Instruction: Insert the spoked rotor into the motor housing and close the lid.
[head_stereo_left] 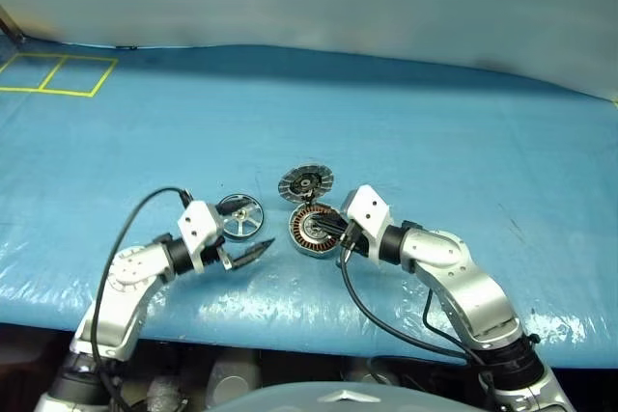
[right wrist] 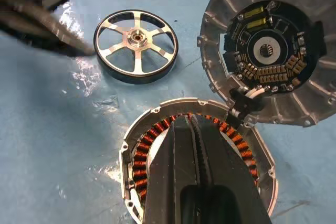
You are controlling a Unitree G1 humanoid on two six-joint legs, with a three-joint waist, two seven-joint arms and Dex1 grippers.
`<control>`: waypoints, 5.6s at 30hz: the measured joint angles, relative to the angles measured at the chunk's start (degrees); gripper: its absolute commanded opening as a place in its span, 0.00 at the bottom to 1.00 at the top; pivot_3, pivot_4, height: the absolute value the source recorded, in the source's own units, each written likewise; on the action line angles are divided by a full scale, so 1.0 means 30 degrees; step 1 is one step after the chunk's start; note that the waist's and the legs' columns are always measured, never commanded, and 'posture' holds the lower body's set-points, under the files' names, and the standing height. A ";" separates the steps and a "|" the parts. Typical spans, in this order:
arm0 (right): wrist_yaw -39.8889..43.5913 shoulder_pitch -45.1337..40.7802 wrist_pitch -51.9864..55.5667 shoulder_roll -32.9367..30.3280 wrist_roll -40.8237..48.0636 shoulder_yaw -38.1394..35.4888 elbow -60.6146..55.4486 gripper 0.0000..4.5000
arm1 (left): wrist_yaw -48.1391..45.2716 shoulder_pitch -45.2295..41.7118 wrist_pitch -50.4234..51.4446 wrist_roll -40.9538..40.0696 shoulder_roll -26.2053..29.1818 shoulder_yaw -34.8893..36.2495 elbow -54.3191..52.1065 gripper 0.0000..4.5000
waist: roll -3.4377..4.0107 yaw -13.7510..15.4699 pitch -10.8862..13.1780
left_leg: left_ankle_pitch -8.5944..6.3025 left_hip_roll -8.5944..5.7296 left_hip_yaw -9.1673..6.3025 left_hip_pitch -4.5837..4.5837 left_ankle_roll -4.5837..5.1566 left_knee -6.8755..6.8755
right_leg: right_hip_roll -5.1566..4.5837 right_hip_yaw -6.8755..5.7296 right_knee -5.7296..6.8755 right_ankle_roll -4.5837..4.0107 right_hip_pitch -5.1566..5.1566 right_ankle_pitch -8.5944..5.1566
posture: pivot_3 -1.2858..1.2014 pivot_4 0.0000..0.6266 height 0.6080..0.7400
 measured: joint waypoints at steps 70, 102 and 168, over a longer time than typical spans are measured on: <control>-0.0361 -0.0002 -0.0788 -0.0833 0.1030 -0.0841 0.2592 0.00 | -0.7913 -0.8170 0.2539 0.9832 0.5818 -0.6291 0.3787 0.37 | -0.0052 -0.0207 0.0238 | 0.0009 0.0150 -0.0063 0.0102 0.0014 0.0275 | 0.0254 0.0135 0.0427 -0.0015 0.0052 -0.0029 | 0.52 0.24 1.00; 0.1360 0.3773 -0.8887 0.0825 0.2699 -0.2543 0.6755 0.00 | -1.1202 -1.1797 0.3608 0.3984 0.2091 -0.6934 0.5485 0.37 | -0.0052 -0.0238 0.0238 | 0.0010 0.0160 -0.0065 0.0103 0.0012 0.0290 | 0.0291 0.0149 0.0430 -0.0024 0.0063 -0.0028 | 0.52 0.24 1.00; 0.1705 0.5100 -0.9027 0.1191 0.3416 -0.2891 0.6869 0.00 | -1.1124 -1.5302 0.1804 0.7080 -0.2198 -0.8742 1.1039 0.37 | -0.0051 -0.0155 0.0236 | 0.0011 0.0153 -0.0071 0.0105 0.0012 0.0318 | 0.0291 0.0151 0.0433 -0.0016 0.0082 -0.0024 | 0.52 0.24 1.00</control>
